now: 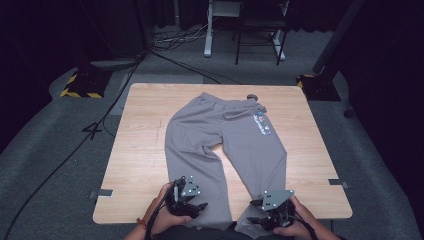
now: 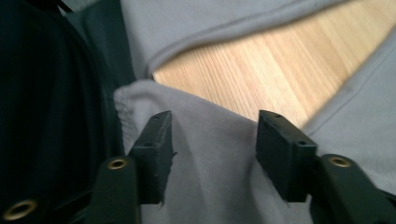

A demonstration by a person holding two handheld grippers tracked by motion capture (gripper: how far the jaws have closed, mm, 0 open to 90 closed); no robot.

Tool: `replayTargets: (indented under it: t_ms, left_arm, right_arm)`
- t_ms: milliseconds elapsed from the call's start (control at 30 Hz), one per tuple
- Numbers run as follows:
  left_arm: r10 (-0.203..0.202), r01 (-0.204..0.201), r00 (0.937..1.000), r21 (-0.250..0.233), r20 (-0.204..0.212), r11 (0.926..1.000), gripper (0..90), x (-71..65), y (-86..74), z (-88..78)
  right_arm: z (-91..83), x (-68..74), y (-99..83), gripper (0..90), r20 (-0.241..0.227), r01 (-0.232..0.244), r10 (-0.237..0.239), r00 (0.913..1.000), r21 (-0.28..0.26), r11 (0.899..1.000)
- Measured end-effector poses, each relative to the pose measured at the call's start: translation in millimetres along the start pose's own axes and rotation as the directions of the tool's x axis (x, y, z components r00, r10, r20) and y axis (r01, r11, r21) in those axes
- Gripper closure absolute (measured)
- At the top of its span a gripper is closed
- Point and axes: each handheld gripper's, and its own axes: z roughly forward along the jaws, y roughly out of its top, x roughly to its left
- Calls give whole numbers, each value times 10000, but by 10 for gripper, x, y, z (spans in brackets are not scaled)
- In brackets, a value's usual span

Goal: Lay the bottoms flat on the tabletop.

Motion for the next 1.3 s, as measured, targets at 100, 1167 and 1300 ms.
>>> replayTargets:
  t_ms: [100, 1167, 1300]
  left_arm:
    - [-1, 1, 10000, -2, 10, 10000, 340, 3, -1, 1]
    - [-54, 55, 9998, -53, 193, 10000, 345, 39, -1, -1]
    - [-27, 28, 9996, -45, 267, 10000, 339, 52, 17, 8]
  right_arm:
    - [31, -2, 21, 635, -28, 55, -55, 10000, 91, 9999]
    - [-1492, -130, -900, 566, 2977, -3112, 2850, 9111, 436, 9493]
    - [-1395, -228, -788, 496, 2502, -2625, 2783, 9273, -953, 9602]
